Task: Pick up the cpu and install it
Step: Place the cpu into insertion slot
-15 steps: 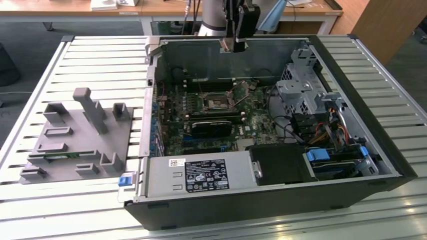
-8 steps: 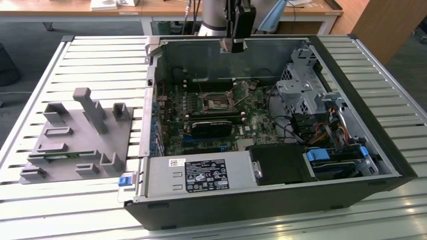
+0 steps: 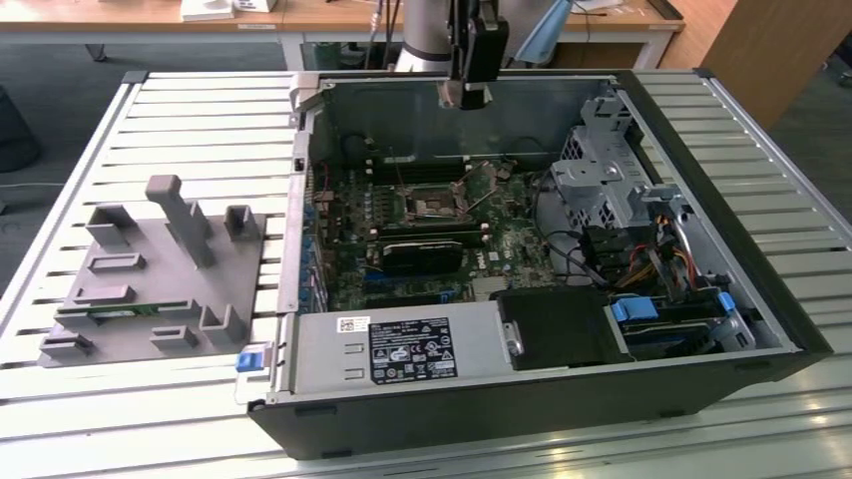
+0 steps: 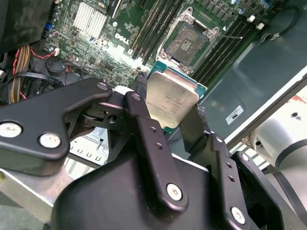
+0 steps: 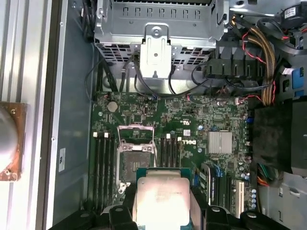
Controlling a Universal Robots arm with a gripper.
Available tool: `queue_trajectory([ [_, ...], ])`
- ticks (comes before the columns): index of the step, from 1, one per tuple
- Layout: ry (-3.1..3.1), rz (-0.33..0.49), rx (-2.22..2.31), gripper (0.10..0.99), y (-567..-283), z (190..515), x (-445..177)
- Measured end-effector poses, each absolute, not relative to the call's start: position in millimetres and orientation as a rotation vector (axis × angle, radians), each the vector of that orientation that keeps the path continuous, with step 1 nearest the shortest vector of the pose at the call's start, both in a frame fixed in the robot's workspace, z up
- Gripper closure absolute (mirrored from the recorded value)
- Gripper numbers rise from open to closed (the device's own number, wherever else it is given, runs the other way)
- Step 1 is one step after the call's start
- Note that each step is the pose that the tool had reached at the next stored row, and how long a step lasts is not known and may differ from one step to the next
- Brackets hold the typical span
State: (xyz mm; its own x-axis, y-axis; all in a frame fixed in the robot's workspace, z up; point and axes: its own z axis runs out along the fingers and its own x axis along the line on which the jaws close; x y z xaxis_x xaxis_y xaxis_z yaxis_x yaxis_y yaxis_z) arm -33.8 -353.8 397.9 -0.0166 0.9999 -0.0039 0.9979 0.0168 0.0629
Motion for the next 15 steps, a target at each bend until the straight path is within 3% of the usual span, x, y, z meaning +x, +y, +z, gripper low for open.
queue_trajectory([
  [15, 2.206, 0.065, 2.17, 0.561, -353.8, 386.4, -33.9],
])
